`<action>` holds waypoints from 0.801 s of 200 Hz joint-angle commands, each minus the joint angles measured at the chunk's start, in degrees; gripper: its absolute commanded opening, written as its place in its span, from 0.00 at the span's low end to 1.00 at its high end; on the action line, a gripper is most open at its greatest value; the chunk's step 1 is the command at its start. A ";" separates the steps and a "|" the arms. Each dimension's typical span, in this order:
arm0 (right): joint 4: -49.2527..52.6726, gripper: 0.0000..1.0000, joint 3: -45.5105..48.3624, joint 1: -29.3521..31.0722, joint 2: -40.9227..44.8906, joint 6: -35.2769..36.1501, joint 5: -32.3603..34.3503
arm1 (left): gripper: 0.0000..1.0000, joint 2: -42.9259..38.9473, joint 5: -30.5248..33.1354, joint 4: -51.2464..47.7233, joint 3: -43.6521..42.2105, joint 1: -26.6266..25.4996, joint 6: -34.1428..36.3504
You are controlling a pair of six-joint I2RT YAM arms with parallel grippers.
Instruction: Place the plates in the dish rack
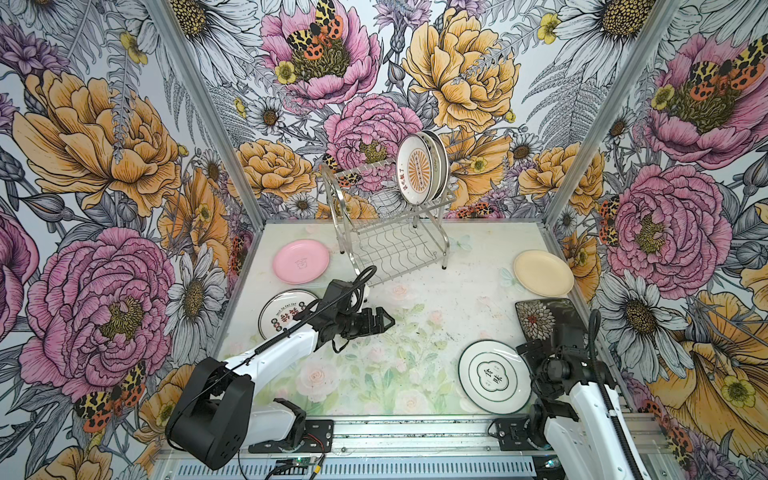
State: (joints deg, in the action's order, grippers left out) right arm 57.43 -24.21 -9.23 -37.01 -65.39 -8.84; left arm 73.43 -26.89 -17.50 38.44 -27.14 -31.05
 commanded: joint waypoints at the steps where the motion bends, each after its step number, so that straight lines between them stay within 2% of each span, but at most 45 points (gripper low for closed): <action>1: -2.15 0.99 -1.37 3.36 0.89 -5.77 -0.47 | 0.97 -0.56 -1.24 1.50 0.50 -0.08 1.12; 106: -13.82 0.99 -2.68 23.66 -5.23 -18.28 2.95 | 0.97 -0.54 -0.70 2.03 0.02 -1.23 0.51; 160: -25.20 0.99 -5.32 30.91 -13.72 -17.69 0.41 | 0.97 -1.09 0.00 2.38 -0.73 -2.20 -0.33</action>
State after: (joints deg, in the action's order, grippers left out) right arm 39.99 -26.04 19.53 -48.25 -82.98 -7.35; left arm 73.38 -26.87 -16.78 38.35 -28.62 -31.11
